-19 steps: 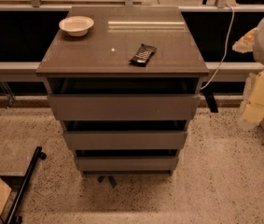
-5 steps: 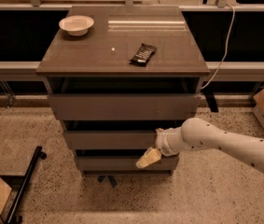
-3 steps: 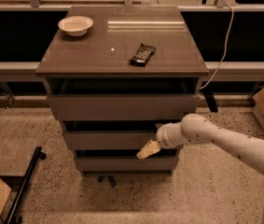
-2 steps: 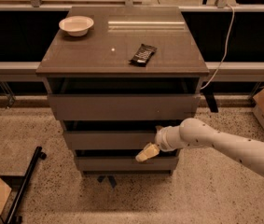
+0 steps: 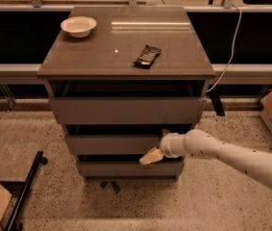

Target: Open middle drawer

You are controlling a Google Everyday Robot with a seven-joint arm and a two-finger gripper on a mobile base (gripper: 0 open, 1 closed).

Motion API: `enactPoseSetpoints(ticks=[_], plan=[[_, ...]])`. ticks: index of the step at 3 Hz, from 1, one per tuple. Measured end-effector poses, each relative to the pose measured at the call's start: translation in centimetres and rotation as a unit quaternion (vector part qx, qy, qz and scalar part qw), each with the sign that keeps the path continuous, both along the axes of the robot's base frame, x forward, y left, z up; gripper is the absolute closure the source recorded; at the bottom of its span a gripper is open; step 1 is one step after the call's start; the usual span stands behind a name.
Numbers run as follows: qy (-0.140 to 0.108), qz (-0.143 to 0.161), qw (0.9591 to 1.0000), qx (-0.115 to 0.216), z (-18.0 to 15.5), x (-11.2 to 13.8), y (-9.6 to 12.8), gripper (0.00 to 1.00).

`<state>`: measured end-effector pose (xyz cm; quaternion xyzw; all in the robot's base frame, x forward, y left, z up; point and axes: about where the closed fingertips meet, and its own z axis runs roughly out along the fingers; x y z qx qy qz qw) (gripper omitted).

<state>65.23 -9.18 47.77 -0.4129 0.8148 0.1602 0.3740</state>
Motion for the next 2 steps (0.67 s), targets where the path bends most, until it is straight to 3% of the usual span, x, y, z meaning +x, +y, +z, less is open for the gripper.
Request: enactPoseSetpoints(ticks=[1,2], plan=[[0.002,-0.016,0.9998,0.014,-1.8,1.4,-0.8,0.00],[0.028,-0.035,0.9988,0.019,-4.6,2.8,-2.1,0.00]])
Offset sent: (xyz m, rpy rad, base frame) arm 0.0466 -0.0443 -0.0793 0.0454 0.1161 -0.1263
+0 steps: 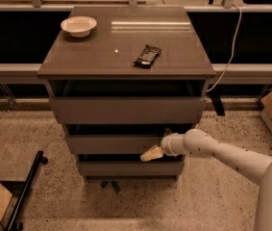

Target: Open middle drawer

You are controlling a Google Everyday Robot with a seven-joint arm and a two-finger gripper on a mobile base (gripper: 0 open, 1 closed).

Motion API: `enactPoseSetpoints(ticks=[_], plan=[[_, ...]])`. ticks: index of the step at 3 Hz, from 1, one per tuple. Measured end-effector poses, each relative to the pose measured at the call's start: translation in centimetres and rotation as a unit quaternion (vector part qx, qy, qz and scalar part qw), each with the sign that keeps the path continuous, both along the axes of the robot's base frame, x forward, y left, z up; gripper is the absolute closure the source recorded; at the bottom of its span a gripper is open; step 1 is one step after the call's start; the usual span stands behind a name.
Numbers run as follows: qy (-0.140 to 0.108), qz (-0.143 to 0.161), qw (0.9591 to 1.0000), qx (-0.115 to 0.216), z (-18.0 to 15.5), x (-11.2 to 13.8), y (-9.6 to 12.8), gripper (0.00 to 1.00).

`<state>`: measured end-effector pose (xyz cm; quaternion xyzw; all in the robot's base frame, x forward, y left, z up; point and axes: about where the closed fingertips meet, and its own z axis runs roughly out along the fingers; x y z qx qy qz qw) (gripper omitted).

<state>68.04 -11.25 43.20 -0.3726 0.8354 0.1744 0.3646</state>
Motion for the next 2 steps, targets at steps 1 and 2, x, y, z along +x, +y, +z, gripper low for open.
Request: enactPoseSetpoints(ticks=[1,2], plan=[[0.001,0.000,1.0000,0.000,0.18,0.02,-0.03,0.26],[0.001,0.000,1.0000,0.000,0.43,0.02,-0.03,0.50]])
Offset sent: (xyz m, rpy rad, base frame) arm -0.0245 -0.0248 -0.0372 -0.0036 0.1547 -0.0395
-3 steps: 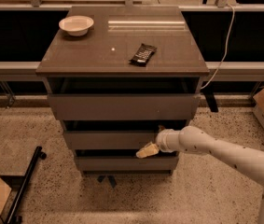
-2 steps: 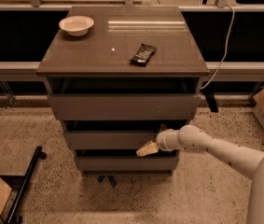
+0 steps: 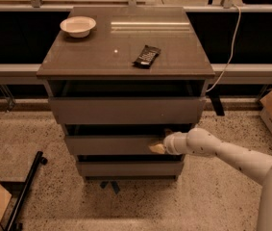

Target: Open middle drawer

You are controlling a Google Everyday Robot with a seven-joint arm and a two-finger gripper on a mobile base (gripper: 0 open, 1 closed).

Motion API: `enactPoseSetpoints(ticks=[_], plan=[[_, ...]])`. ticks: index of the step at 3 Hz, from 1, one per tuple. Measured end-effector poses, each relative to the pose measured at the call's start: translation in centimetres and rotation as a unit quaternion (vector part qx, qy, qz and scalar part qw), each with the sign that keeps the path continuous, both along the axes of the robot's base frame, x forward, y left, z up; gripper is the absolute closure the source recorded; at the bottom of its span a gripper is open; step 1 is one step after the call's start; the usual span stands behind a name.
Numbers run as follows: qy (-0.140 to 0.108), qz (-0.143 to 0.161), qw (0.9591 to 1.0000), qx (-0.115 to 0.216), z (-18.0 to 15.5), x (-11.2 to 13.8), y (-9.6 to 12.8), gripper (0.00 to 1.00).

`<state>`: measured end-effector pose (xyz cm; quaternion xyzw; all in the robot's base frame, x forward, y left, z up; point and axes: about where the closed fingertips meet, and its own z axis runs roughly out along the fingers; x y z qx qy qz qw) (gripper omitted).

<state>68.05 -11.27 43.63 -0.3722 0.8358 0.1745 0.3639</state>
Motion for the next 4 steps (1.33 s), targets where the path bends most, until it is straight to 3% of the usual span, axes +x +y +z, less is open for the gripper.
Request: enactPoseSetpoints(ticks=[2,4], plan=[[0.000,0.000,1.0000,0.000,0.97,0.00,0.00,1.00],[0.000,0.000,1.0000,0.000,1.23,0.00,-0.01,1.00]])
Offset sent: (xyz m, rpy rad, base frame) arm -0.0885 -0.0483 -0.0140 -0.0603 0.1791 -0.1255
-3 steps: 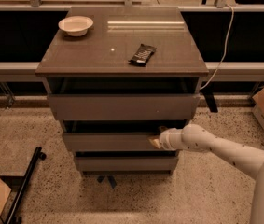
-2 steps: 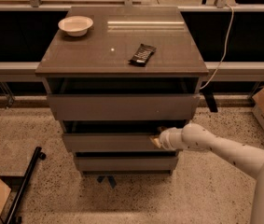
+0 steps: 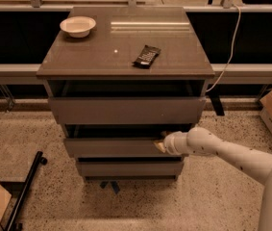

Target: Open middle drawer

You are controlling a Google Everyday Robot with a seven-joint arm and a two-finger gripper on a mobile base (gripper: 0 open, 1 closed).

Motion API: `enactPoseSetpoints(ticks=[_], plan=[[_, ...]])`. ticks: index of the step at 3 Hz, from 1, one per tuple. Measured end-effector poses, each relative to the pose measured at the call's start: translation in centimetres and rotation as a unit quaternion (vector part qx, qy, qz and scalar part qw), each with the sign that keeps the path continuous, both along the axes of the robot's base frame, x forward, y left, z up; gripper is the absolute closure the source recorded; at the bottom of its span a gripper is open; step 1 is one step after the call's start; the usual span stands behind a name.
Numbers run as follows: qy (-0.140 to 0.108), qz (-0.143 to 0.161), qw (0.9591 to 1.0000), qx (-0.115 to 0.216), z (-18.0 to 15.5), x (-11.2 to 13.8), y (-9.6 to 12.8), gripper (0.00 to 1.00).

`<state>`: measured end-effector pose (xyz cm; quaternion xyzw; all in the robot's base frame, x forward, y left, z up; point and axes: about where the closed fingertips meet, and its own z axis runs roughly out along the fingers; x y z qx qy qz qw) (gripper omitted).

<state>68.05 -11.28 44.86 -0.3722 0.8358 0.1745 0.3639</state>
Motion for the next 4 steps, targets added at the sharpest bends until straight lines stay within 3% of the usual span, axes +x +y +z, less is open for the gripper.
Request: enactPoseSetpoints(ticks=[1,4], plan=[[0.000,0.000,1.0000,0.000,0.00,0.00,0.00,0.97],[0.000,0.000,1.0000,0.000,0.00,0.00,0.00,0.26]])
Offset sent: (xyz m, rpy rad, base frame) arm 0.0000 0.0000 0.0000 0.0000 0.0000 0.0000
